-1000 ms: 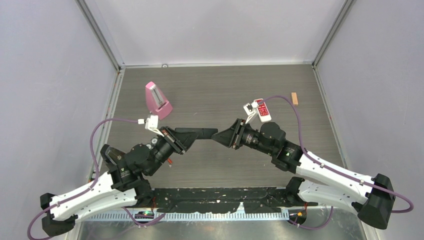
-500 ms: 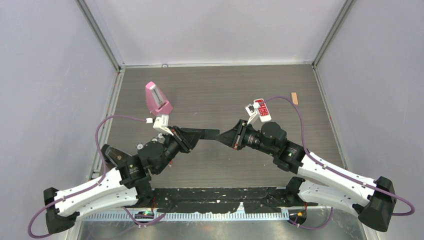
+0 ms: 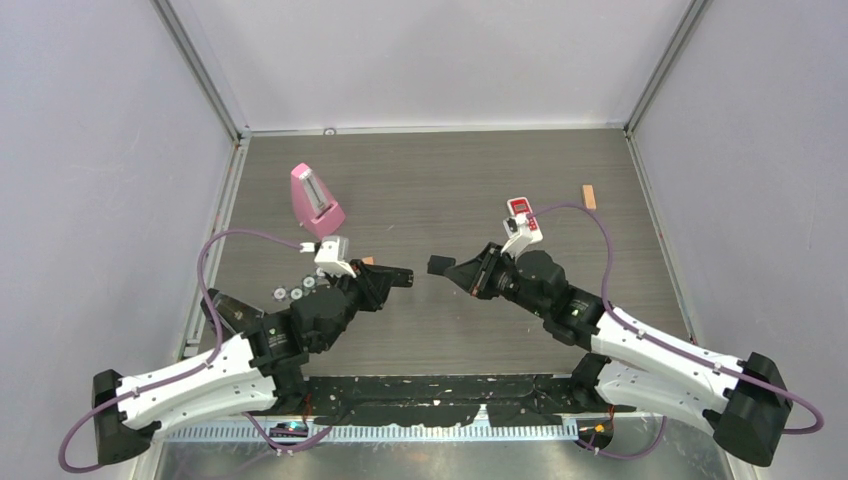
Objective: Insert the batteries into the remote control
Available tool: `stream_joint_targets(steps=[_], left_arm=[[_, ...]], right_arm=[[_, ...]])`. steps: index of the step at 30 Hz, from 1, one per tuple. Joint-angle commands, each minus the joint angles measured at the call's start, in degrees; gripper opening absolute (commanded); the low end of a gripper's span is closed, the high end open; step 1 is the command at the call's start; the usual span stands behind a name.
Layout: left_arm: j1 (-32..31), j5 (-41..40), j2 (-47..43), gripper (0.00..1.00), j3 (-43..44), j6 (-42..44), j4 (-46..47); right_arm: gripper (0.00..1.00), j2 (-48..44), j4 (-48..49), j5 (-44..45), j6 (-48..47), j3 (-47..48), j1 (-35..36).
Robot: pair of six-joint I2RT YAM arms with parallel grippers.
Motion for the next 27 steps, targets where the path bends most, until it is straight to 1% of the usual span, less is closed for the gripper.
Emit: stream_joint_targets(steps=[1, 9, 12, 14, 15, 16, 17, 18, 19, 20, 21, 23, 25, 27], left_arm=[[-0.1, -5.2, -3.5, 0.00, -0.2, 2.2, -4.1], [-0.1, -5.1, -10.5, 0.00, 3.0, 5.0, -12.7], [-0.1, -4.2, -12.8, 0.00, 4.6, 6.0, -15.0], [-0.1, -3.5, -13.8, 0.00, 6.0, 6.6, -16.8], [-0.1, -3.4, -14.1, 0.00, 6.8, 6.7, -17.4], [-0.1, -3.4, -14.3, 0.00, 7.5, 6.6, -18.4], [-0.1, -3.5, -14.7, 0.00, 8.3, 6.3, -19.4], [-0.1, -3.5, -15.2, 0.00, 9.2, 5.6, -20.6], [0.0, -3.3, -15.4, 0.00, 9.8, 5.4, -21.1], [-0.1, -2.9, -15.9, 0.00, 10.7, 5.3, -21.7], [0.0, -2.5, -16.1, 0.00, 11.6, 5.4, -22.5], [-0.1, -2.3, -16.3, 0.00, 14.1, 5.6, -24.8], [-0.1, -2.8, -16.2, 0.00, 16.7, 5.8, -27.5], [0.0, -3.3, -16.1, 0.00, 19.1, 6.1, -30.1]], right_arm=[[0.05, 3.1, -0.4, 6.0, 0.3, -2.9, -0.7], [0.05, 17.0, 1.6, 8.0, 0.4, -3.7, -1.6], [0.05, 20.9, 1.4, 8.2, 0.4, -3.4, -1.8], [0.07, 22.7, 0.5, 9.0, 0.7, -3.2, -1.9], [0.10, 23.5, 0.0, 9.6, 0.8, -2.9, -1.9], [0.13, 23.8, -2.5, 10.1, 0.7, -2.5, -1.8], [0.23, 24.1, -4.6, 10.9, 0.2, -1.1, -1.9], [0.29, 24.0, -8.1, 11.4, -0.1, -0.5, -1.8], [0.42, 23.6, -9.5, 12.4, -0.3, 0.5, -1.8], [0.48, 23.3, -11.5, 12.9, -0.5, 0.9, -1.8], [0.56, 22.4, -12.3, 13.6, -0.8, 1.4, -1.8], [0.64, 21.3, -15.3, 14.5, -1.7, 2.5, -1.7], [0.67, 20.6, -17.2, 15.5, -2.8, 4.0, -1.0], [0.68, 20.2, -18.1, 16.4, -4.2, 5.6, 1.1]])
